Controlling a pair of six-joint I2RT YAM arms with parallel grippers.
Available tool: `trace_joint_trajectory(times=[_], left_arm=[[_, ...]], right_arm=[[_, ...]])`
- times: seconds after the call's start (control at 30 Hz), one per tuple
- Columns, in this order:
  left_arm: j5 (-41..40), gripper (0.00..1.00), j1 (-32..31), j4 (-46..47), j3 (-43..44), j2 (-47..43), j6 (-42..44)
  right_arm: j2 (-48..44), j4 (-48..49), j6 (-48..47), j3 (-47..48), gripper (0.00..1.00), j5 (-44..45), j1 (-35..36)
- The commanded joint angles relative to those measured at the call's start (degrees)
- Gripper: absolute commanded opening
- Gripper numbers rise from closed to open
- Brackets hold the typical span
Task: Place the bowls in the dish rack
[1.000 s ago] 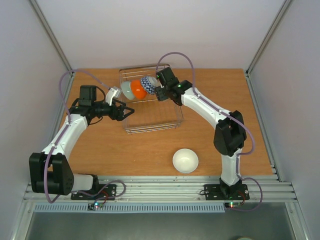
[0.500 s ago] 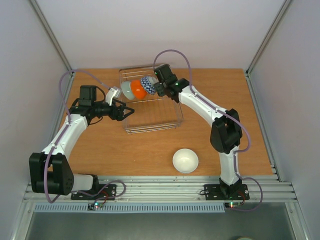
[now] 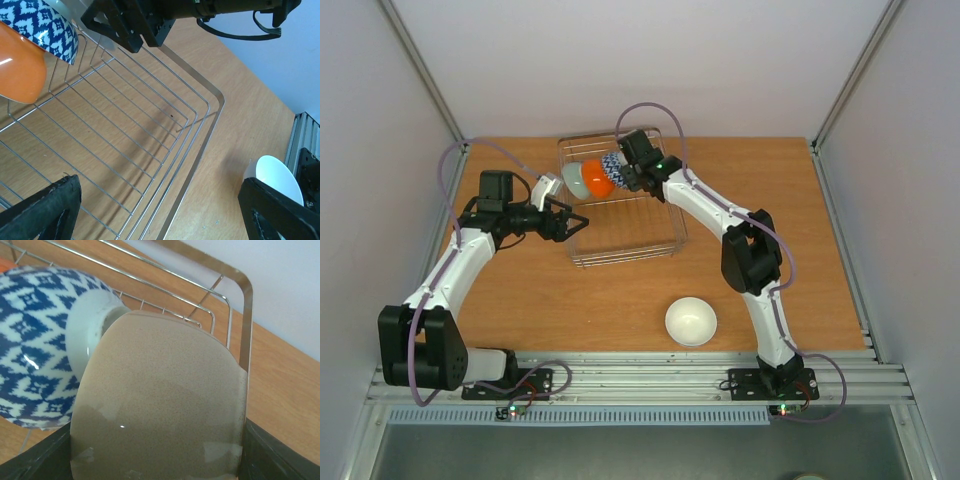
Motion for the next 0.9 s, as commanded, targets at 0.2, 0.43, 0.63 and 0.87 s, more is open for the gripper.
trace_joint_trajectory(times=[0.2,0.43,0.63,0.87], left_arm=[[-0.2,0.86,0.1,2.0,-0.3,-0.5,0.7],[-0.2,0.86,0.1,2.1,-0.3,-0.3,0.7],[-0.3,0.86,0.1,2.0,-0.3,-0.4,0.9],[-0.2,0.86,0.1,1.9,-0.3,-0.3,1.0]], right_arm=[[-0.6,5.7,-1.6,1.2,0.01,3.8,-0.8],[-1.1,7.8,-2.5,0.9,0.01,5.3,-0.8],[0.2,8.8,-2.3,1.2,0.01,6.6,-0.8],[2.1,7.9,-3.0,3.2,0.01,6.0,-0.8]])
